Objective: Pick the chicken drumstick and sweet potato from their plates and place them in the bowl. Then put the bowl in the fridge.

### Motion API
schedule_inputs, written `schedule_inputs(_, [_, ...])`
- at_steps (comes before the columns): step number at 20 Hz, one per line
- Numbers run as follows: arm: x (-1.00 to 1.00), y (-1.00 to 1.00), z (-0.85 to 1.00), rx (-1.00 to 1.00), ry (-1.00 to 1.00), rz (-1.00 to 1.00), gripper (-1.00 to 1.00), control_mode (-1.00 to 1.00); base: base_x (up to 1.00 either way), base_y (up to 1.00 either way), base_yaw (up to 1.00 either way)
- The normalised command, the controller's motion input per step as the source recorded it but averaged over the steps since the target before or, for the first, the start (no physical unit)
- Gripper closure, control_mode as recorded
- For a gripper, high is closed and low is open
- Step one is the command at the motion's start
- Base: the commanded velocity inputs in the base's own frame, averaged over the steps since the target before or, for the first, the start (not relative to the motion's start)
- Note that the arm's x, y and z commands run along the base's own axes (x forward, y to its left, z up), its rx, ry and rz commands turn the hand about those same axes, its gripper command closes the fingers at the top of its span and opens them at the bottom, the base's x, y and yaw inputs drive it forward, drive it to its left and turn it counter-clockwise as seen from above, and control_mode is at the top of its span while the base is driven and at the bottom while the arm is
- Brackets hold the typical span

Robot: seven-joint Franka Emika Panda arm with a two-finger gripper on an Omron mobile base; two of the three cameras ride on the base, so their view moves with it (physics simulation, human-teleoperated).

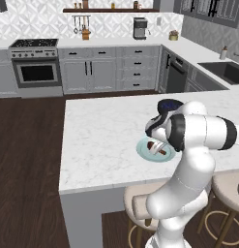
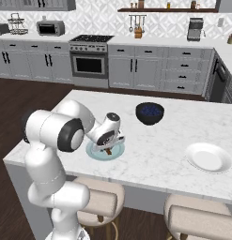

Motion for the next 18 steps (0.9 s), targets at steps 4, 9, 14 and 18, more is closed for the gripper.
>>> schedule_inputs(4, [-0.54,0.24,0.0,-0.05,-0.06,0.0,1.0,-1.0,0.0,0.0,0.0])
schedule_inputs(9, [-0.69,0.01,0.42,-0.02,-0.05,-0.03,1.0,-1.0,0.0,0.0,0.0])
schedule_inputs(14, [-0.54,-0.01,0.89,-0.01,0.0,-0.12,1.0,-1.0,0.0,0.0,0.0])
schedule_inputs(18, [-0.31,-0.02,1.0,0.0,0.05,-0.16,1.0,-1.0,0.0,0.0,0.0])
